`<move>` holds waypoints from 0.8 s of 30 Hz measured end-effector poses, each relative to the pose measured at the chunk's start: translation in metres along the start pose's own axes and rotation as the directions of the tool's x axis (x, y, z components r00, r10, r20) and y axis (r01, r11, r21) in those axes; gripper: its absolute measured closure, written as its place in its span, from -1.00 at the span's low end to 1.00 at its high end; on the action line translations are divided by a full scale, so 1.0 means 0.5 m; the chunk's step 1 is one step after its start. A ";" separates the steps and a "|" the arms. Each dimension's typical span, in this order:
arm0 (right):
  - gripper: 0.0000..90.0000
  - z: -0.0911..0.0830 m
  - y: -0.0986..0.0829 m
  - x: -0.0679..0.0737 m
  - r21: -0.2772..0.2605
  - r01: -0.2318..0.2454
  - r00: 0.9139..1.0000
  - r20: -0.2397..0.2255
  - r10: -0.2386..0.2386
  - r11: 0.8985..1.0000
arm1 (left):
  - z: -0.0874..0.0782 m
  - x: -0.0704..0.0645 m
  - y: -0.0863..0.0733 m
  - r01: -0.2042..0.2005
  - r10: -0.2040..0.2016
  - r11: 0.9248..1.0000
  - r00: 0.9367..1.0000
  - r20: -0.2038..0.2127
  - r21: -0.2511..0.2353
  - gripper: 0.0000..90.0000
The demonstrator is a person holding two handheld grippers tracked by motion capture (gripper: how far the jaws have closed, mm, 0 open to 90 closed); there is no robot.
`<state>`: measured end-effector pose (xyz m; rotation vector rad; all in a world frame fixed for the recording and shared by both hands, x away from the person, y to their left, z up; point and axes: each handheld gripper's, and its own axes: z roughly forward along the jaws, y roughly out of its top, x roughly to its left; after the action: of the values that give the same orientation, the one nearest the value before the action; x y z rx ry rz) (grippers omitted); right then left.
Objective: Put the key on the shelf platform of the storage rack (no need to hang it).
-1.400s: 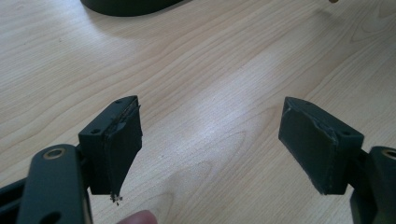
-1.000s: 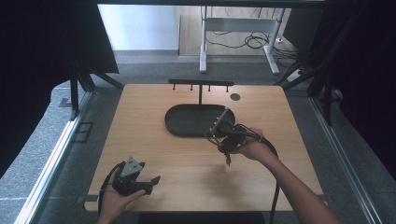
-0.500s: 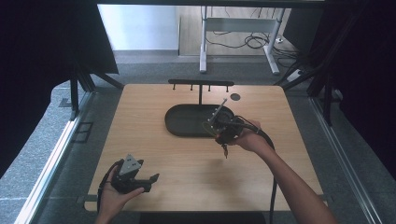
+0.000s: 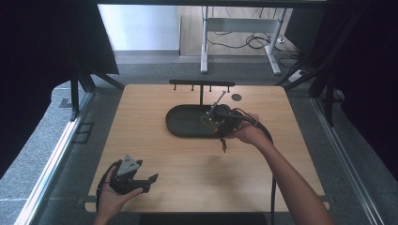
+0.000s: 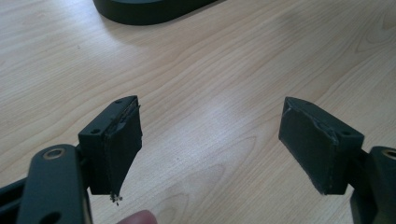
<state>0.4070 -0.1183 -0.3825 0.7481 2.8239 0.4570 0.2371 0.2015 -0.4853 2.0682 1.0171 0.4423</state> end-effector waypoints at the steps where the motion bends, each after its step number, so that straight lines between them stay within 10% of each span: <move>1: 0.49 0.000 0.000 0.000 0.000 0.000 1.000 0.000 0.000 1.000 | 0.002 -0.001 0.000 -0.001 0.001 1.000 1.000 0.002 0.001 -0.52; 24: 0.48 0.020 0.053 -0.034 -0.011 -0.025 0.999 -0.023 0.025 1.000 | 0.009 -0.008 0.000 -0.012 0.012 1.000 1.000 0.011 0.014 -0.52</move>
<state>0.4362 -0.1024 -0.3813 0.7815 2.8339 0.4876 0.2375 0.1961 -0.4883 2.0881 1.0040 0.4308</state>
